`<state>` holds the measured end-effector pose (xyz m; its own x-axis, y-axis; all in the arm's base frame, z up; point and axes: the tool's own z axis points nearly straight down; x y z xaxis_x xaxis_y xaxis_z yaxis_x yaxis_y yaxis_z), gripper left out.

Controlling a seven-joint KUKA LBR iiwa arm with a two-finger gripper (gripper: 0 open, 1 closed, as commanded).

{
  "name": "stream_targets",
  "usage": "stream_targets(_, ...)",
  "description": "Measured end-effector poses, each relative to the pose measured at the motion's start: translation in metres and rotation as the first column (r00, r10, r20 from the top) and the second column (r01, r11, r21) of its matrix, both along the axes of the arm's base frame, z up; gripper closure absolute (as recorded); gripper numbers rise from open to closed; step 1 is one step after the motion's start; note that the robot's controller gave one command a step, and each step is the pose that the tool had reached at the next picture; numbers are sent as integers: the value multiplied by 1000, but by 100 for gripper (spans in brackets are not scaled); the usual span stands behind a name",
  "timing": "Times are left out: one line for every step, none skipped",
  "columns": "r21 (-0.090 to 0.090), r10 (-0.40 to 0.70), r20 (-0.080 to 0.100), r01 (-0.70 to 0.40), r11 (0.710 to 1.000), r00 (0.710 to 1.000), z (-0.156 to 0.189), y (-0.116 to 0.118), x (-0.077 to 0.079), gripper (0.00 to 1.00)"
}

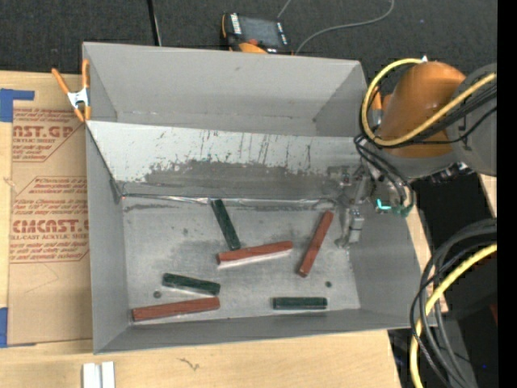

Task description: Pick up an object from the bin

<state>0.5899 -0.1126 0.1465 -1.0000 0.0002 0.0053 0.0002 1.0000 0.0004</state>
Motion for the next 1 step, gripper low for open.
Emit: stream_targets(-3, 53, 12, -53, 999, 999, 44, -12, 2, 0)
